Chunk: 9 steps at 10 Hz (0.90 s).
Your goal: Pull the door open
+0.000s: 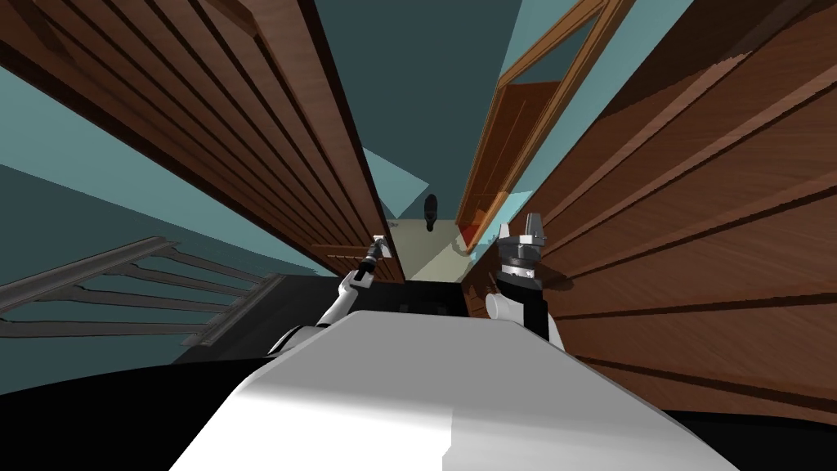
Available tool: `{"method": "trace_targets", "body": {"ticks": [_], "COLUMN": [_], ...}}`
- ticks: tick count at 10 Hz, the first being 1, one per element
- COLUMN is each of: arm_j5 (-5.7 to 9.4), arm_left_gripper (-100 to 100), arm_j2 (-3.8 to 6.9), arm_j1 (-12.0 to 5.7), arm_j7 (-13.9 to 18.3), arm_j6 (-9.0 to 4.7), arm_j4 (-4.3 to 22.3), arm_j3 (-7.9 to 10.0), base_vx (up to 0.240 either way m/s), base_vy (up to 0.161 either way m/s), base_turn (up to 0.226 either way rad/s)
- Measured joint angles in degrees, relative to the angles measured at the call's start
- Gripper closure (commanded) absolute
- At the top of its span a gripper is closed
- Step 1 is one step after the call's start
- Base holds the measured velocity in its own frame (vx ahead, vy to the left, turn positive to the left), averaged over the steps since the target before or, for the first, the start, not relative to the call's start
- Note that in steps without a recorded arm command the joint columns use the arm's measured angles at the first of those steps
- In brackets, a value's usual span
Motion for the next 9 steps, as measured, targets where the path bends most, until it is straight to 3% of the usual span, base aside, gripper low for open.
{"method": "trace_targets", "body": {"ticks": [4,8,9], "arm_j5": [-0.48,-0.94,-0.99], "arm_left_gripper": [100,100,100], "arm_j2": [2.19,5.03,5.00], "arm_j1": [1.97,4.07,4.26], "arm_j7": [2.7,6.0,6.1], "arm_j6": [-1.58,-3.34,-3.42], "arm_j4": [-1.3,-3.1,-3.0], "arm_j3": [-2.44,-4.93,-5.15], "base_vx": [-0.192,-0.173,-0.145], "base_vy": [0.106,0.086,0.049], "base_turn": [-0.096,-0.089,-0.096]}}
